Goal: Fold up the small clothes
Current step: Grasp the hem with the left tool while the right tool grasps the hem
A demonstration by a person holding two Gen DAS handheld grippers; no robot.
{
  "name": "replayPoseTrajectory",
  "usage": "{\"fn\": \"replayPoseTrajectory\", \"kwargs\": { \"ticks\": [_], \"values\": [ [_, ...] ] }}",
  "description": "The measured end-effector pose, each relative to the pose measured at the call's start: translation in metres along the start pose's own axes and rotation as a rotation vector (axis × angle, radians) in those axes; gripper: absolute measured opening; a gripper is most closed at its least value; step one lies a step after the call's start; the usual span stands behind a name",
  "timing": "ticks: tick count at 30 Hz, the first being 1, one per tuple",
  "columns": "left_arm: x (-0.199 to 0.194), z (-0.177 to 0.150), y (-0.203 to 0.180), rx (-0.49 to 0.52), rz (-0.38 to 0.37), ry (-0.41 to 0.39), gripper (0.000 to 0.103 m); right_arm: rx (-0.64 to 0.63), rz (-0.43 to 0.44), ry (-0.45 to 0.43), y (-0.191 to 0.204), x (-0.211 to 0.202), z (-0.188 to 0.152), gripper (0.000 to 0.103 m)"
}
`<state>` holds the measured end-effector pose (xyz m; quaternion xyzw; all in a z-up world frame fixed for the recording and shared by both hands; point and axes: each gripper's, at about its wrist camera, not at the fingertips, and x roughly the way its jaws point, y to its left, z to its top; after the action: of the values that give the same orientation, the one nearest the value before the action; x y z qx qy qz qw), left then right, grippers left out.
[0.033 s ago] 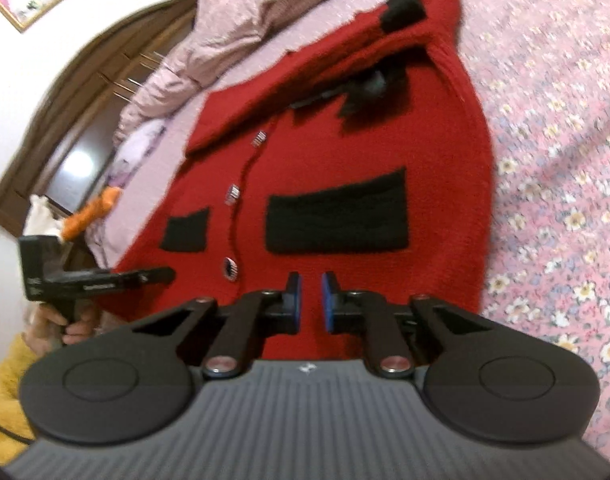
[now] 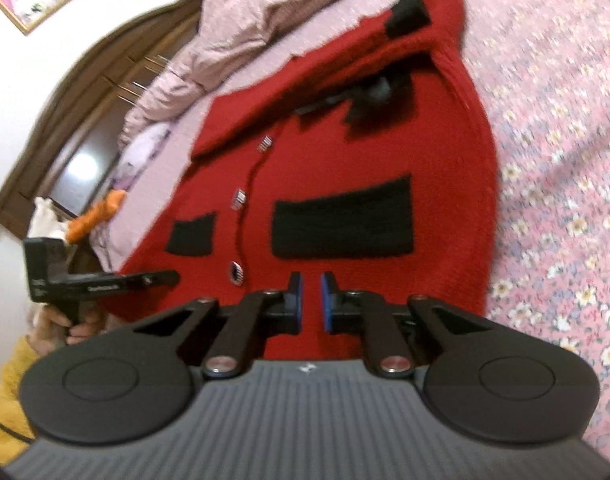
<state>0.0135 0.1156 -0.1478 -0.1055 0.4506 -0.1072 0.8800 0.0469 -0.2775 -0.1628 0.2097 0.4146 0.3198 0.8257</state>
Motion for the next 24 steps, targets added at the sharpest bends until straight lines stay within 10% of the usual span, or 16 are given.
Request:
{"fn": "replayPoseTrajectory", "kwargs": {
  "ticks": [7,14,18,24],
  "values": [
    [0.009,0.005,-0.006,0.021,0.034,0.039,0.024,-0.017,0.030,-0.033,0.007,-0.010,0.008,0.012],
    [0.012,0.004,-0.008,0.035,0.039,0.037,0.025,-0.092,-0.150,-0.071,0.005,-0.037,0.013,0.016],
    [0.014,0.005,-0.009,0.034,0.044,0.036,0.025,-0.091,-0.226,-0.037,-0.004,-0.040,0.013,0.059],
    [0.015,0.004,-0.008,0.035,0.040,0.031,0.025,-0.073,-0.265,-0.014,-0.014,-0.039,0.008,0.060]
  ]
}}
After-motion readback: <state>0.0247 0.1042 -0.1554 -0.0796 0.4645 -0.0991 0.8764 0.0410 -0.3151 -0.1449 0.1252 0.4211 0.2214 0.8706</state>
